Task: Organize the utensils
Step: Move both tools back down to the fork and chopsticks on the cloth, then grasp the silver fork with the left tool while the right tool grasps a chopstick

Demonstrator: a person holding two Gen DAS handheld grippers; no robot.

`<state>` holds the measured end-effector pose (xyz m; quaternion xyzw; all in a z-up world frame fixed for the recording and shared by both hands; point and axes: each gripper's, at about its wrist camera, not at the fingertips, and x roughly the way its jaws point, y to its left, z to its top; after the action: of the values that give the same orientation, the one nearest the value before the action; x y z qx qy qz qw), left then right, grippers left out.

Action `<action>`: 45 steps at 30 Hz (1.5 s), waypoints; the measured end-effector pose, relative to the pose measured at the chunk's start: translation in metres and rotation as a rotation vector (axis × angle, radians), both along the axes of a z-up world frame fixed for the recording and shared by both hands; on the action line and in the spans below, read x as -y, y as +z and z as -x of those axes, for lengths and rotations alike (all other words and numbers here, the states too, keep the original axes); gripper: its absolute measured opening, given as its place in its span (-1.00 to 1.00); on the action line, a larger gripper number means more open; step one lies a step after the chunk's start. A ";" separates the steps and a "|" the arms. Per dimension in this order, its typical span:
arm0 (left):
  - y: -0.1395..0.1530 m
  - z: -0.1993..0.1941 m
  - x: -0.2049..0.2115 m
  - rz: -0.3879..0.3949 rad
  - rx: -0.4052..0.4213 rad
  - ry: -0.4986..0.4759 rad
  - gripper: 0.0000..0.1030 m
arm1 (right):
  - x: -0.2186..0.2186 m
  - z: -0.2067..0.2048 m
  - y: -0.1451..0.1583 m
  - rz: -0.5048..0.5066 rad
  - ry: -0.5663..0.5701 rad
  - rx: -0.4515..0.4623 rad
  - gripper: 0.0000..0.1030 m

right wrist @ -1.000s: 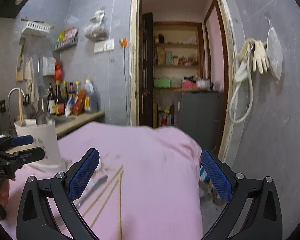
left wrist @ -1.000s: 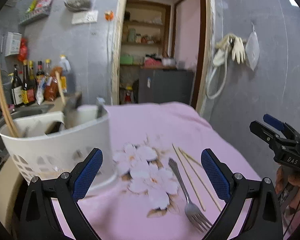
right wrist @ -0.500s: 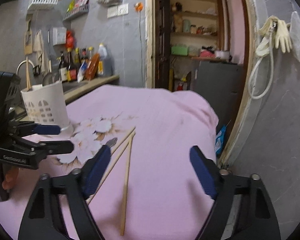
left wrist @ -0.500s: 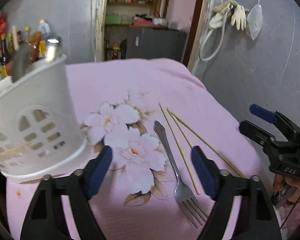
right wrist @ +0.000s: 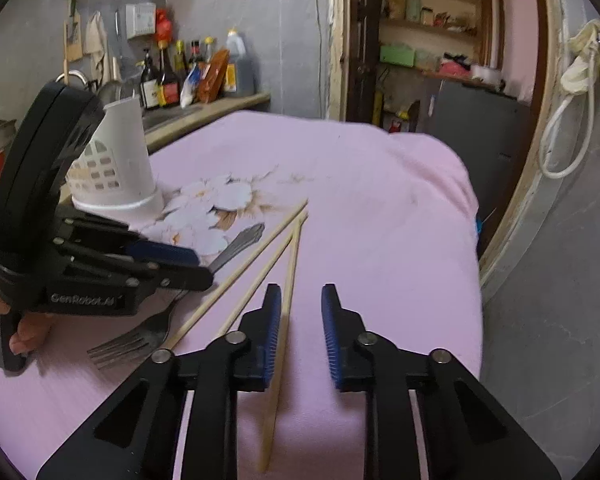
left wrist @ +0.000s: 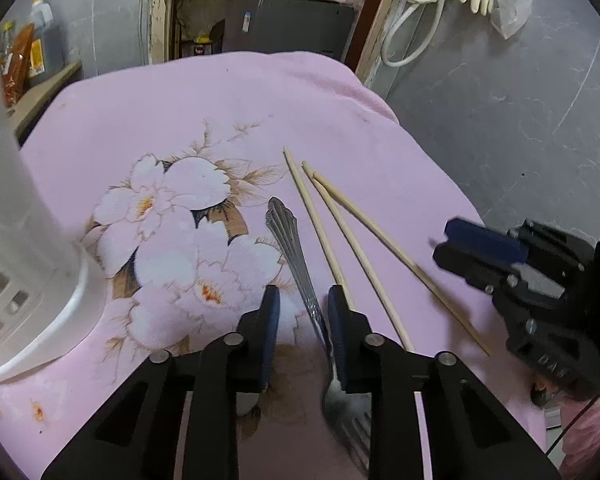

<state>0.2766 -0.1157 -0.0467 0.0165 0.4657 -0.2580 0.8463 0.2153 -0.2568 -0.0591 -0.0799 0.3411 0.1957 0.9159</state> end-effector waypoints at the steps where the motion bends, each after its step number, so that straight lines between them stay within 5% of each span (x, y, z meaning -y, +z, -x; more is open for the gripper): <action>1: 0.000 -0.002 0.002 0.001 -0.005 0.000 -0.67 | -0.001 -0.002 -0.002 -0.002 0.005 -0.017 -0.73; 12: 0.001 -0.020 -0.001 0.022 -0.045 0.008 -0.76 | -0.001 -0.024 -0.012 -0.081 0.009 -0.150 -0.78; 27: 0.004 -0.033 0.000 0.038 -0.111 0.012 -0.83 | -0.025 -0.043 -0.014 0.066 -0.011 -0.255 -0.90; 33: 0.005 -0.023 -0.015 0.101 -0.146 0.064 -0.88 | -0.011 -0.048 -0.011 -0.066 -0.076 -0.323 -0.94; 39: 0.011 -0.004 -0.030 0.148 -0.110 0.081 -0.90 | 0.002 -0.021 -0.007 -0.193 -0.106 -0.228 -0.94; 45: 0.023 0.019 -0.043 0.208 -0.001 0.095 -0.90 | -0.005 0.015 0.011 -0.248 -0.090 -0.013 -0.94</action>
<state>0.2571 -0.0730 -0.0232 -0.0937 0.4372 -0.2645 0.8545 0.2003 -0.2522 -0.0476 0.0504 0.3236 0.1956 0.9244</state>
